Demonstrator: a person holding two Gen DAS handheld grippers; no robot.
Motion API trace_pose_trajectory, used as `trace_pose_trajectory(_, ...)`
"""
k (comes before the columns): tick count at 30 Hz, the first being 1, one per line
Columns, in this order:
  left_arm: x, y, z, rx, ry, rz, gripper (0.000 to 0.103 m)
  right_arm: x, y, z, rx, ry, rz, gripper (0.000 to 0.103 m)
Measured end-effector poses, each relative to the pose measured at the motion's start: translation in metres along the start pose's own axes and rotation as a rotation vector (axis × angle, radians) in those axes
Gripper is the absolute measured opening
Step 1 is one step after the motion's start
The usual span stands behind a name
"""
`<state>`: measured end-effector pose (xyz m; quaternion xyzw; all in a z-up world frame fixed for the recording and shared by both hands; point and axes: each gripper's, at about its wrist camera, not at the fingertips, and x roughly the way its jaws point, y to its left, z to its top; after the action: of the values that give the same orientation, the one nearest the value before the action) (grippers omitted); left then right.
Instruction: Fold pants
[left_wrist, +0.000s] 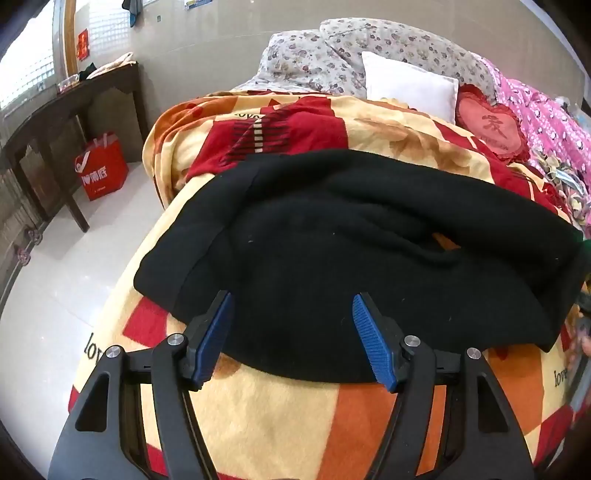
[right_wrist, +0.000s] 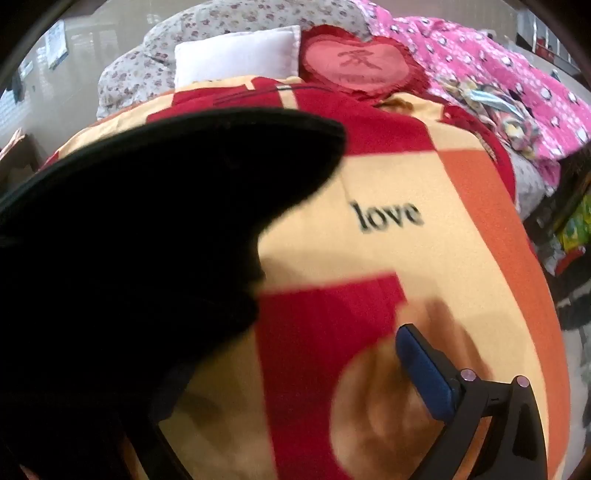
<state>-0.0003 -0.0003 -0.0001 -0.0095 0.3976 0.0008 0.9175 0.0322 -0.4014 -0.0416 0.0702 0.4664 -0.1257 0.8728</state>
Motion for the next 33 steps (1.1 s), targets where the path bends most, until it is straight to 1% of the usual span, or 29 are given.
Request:
trace_pose_trajectory(1, 0.0, -0.001, 0.0, 0.002, 0.001, -0.004, 0.067, -0.006, -0.001, -0.005, -0.014, 0.001, 0.003, 0.09)
trace_pose_trajectory(3, -0.001, -0.003, -0.001, 0.004, 0.005, -0.01, 0.067, -0.016, -0.002, -0.013, -0.04, 0.019, -0.016, 0.09)
trace_pose_trajectory(4, 0.001, 0.0, 0.0, -0.012, 0.017, -0.019, 0.067, -0.025, -0.003, -0.019, -0.049, 0.017, -0.023, 0.089)
trace_pose_trajectory(6, 0.004, 0.009, 0.001, -0.032, 0.024, -0.041, 0.067, -0.039, 0.004, -0.029, -0.066, -0.008, -0.009, 0.089)
trace_pose_trajectory(8, 0.004, 0.001, 0.001, -0.02, 0.039, -0.026, 0.067, -0.054, 0.007, -0.034, -0.076, -0.021, 0.017, 0.089)
trace_pose_trajectory(10, 0.004, 0.001, -0.002, -0.016, 0.043, -0.031, 0.067, -0.067, 0.014, -0.037, -0.091, -0.05, 0.047, 0.089)
trace_pose_trajectory(12, 0.009, -0.004, -0.004, -0.005, 0.051, -0.023, 0.067, -0.077, 0.027, -0.036, -0.111, -0.075, 0.05, 0.089)
trace_pose_trajectory(14, 0.009, -0.006, -0.005, -0.003, 0.052, -0.027, 0.067, -0.088, 0.04, -0.04, -0.12, -0.098, 0.085, 0.089)
trace_pose_trajectory(15, 0.009, -0.007, -0.005, -0.002, 0.055, -0.029, 0.067, -0.092, 0.047, -0.04, -0.122, -0.107, 0.123, 0.089)
trace_pose_trajectory(18, 0.008, -0.01, -0.005, 0.001, 0.054, -0.037, 0.067, -0.096, 0.061, -0.042, -0.139, -0.114, 0.195, 0.089)
trace_pose_trajectory(20, 0.008, -0.012, -0.004, 0.008, 0.053, -0.039, 0.067, -0.1, 0.074, -0.042, -0.164, -0.13, 0.221, 0.089)
trace_pose_trajectory(22, 0.007, -0.014, -0.004, 0.012, 0.05, -0.038, 0.067, -0.101, 0.093, -0.038, -0.19, -0.132, 0.229, 0.089)
trace_pose_trajectory(24, 0.007, -0.015, -0.004, 0.008, 0.058, -0.042, 0.067, -0.098, 0.106, -0.034, -0.211, -0.13, 0.257, 0.089)
trace_pose_trajectory(26, 0.007, -0.015, -0.004, 0.006, 0.065, -0.046, 0.067, -0.095, 0.113, -0.029, -0.227, -0.121, 0.264, 0.088)
trace_pose_trajectory(33, 0.008, -0.014, -0.004, 0.004, 0.067, -0.033, 0.067, -0.048, 0.148, 0.011, -0.258, -0.093, 0.18, 0.086)
